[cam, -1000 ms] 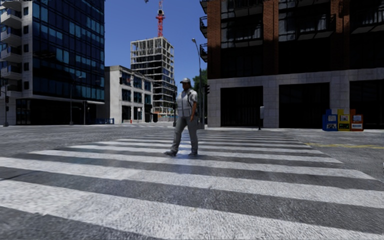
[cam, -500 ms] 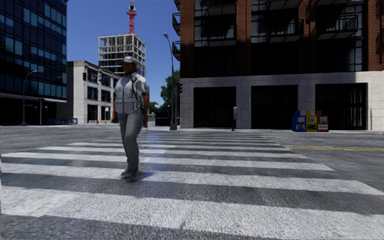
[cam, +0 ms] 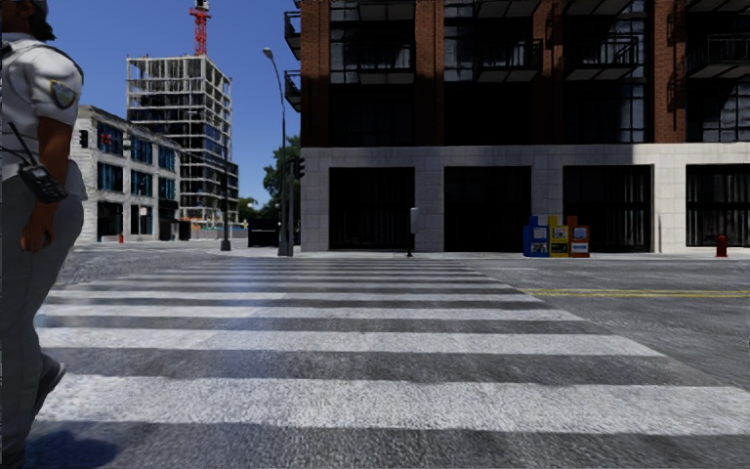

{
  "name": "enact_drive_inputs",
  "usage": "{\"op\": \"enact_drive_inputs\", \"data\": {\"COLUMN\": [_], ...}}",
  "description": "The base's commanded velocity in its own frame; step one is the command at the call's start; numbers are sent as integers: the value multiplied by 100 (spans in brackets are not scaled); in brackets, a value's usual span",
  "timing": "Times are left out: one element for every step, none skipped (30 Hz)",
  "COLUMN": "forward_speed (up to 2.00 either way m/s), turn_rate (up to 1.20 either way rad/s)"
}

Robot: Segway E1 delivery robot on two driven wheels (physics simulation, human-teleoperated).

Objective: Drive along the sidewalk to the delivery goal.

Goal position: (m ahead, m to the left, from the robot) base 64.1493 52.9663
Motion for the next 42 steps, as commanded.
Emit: {"op": "enact_drive_inputs", "data": {"forward_speed": [165, 165, 178, 178, 179, 179, 181, 186, 191, 191, 196, 197, 198, 198, 198, 198, 198, 198, 198, 198, 198, 198, 198, 198, 198, 197, 197, 197, 197, 196, 196, 196, 196, 196, 196, 196, 196, 196, 196, 196, 196, 196], "turn_rate": [-41, -41, 0, 0, 0, 0, 0, 0, 0, 0, 0, 0, 0, 0, 0, 0, 0, 0, 0, 0, 0, 0, 0, 0, 0, 0, 0, 0, 0, 0, 0, 0, 0, 0, 0, 0, 0, 0, 0, 0, 0, 0]}}
